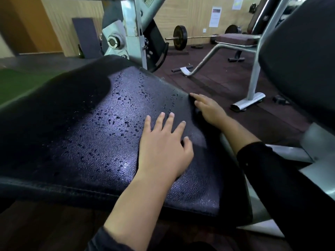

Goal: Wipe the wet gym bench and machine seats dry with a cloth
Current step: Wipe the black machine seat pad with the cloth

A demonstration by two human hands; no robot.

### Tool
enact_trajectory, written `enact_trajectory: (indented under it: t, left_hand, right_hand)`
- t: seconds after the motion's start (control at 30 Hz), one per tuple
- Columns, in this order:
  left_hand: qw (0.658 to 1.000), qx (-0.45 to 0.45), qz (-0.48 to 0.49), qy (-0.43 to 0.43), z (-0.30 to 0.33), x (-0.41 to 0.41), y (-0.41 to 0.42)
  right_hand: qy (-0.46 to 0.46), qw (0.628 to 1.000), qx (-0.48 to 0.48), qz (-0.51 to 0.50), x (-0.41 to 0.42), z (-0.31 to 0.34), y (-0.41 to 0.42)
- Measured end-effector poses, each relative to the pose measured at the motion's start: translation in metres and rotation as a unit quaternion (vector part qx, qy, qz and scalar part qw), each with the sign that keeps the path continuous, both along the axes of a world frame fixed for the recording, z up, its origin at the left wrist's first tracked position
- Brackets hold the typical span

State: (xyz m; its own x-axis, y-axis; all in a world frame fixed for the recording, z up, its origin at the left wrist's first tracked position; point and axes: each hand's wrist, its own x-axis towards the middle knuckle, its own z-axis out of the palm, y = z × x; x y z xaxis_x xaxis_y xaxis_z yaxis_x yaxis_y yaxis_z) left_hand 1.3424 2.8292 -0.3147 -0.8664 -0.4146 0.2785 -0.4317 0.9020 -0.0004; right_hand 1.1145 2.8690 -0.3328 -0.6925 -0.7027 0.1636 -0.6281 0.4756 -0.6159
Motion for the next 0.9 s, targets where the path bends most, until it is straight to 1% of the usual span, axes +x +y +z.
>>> enact_trajectory:
  t: [0.07, 0.13, 0.3, 0.37, 0.47, 0.53, 0.57, 0.63, 0.7, 0.73, 0.8, 0.87, 0.9]
  left_hand:
    - [1.0, 0.0, 0.0, 0.0, 0.0, 0.0, 0.0]
    - [1.0, 0.0, -0.001, -0.003, 0.001, -0.001, -0.001]
    - [1.0, 0.001, 0.001, -0.01, 0.001, 0.0, 0.0]
    - [1.0, 0.004, 0.0, -0.012, 0.001, -0.001, -0.001]
    - [1.0, -0.002, 0.002, -0.017, 0.001, -0.005, -0.002]
    - [1.0, -0.007, 0.004, -0.019, 0.0, -0.006, -0.001]
    - [1.0, -0.009, 0.004, -0.019, 0.0, -0.007, -0.001]
    - [1.0, -0.012, 0.004, -0.017, 0.0, -0.006, -0.002]
    - [1.0, -0.011, 0.005, -0.018, 0.0, -0.007, -0.003]
    - [1.0, -0.01, 0.006, -0.019, 0.0, -0.006, -0.003]
    - [1.0, -0.006, 0.005, -0.02, 0.001, -0.005, -0.003]
    - [1.0, -0.003, 0.002, -0.02, 0.001, -0.005, -0.002]
    - [1.0, -0.003, 0.002, -0.02, 0.001, -0.006, -0.002]
  right_hand:
    - [-0.05, 0.997, -0.009, -0.051, -0.019, -0.005, 0.009]
    - [-0.07, 0.994, -0.012, -0.079, -0.022, -0.011, 0.021]
    - [-0.045, 0.992, -0.034, -0.115, 0.009, -0.023, 0.059]
    - [-0.018, 0.994, -0.012, -0.105, 0.032, -0.023, 0.068]
    - [0.048, 0.997, 0.027, -0.059, 0.064, -0.014, 0.058]
    - [0.076, 0.996, 0.018, -0.031, 0.069, -0.006, 0.037]
    - [0.074, 0.997, 0.014, -0.017, 0.064, -0.003, 0.024]
    - [0.053, 0.998, 0.014, 0.0, 0.045, 0.002, 0.002]
    - [0.014, 1.0, -0.005, -0.004, 0.014, 0.002, -0.007]
    - [-0.01, 1.0, -0.02, -0.021, -0.002, 0.0, -0.006]
    - [-0.056, 0.996, -0.016, -0.072, -0.028, -0.009, 0.01]
    - [-0.087, 0.991, -0.019, -0.102, -0.031, -0.019, 0.034]
    - [-0.095, 0.988, -0.035, -0.113, -0.022, -0.022, 0.045]
